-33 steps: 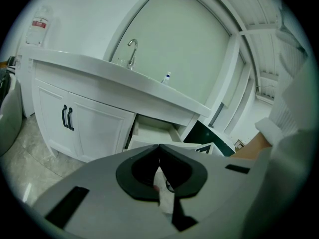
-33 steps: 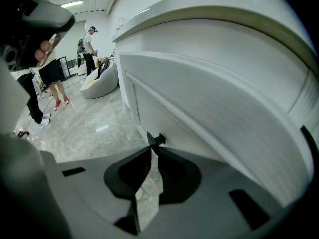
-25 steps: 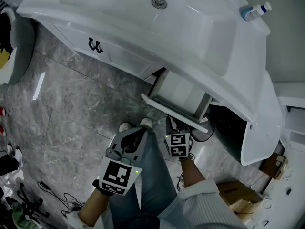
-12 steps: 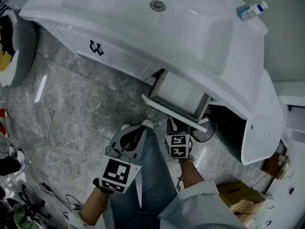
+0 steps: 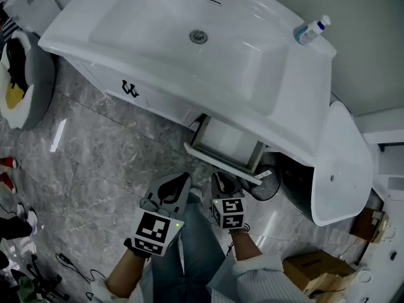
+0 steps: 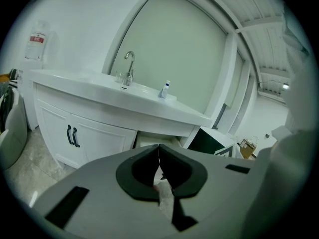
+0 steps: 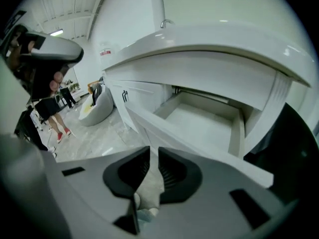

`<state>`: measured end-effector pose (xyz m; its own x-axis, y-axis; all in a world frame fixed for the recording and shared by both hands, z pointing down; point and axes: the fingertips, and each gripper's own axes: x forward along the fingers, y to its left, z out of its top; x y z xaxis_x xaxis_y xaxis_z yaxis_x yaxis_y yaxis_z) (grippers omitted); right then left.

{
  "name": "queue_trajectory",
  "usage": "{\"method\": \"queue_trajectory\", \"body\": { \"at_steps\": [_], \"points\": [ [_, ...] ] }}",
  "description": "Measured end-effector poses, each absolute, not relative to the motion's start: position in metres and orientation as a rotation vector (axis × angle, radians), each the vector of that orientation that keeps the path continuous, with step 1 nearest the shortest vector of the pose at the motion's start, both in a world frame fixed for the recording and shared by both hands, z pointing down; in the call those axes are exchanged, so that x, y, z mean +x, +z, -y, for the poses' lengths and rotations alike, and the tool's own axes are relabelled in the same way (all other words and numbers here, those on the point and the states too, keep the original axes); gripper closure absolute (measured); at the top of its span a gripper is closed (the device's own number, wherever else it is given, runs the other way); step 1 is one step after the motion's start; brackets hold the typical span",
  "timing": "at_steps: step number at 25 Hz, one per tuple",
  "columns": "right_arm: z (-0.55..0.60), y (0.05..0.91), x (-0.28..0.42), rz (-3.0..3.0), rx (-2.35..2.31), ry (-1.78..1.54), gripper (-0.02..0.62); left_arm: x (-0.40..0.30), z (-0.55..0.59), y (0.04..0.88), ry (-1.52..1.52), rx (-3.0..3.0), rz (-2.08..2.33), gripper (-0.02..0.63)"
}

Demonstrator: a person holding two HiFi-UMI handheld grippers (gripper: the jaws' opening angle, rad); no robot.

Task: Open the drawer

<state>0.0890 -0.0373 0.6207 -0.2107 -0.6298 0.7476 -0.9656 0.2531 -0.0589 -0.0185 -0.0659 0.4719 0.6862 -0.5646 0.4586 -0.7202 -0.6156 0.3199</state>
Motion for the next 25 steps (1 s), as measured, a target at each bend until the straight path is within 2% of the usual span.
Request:
{"method": "queue_trajectory", "body": {
  "at_steps": [11, 25],
  "points": [
    [0.069, 0.471, 0.080, 2.237, 1.536, 0.856, 0.537, 0.017, 0.080, 0.405, 0.331, 2.428, 1.000, 0.589],
    [0.065, 0.296, 0.094, 2.446, 1.563, 0.597, 0.575, 0.060, 0.077, 0.267, 0.164, 2.573, 0.925, 0.589]
  ]
}}
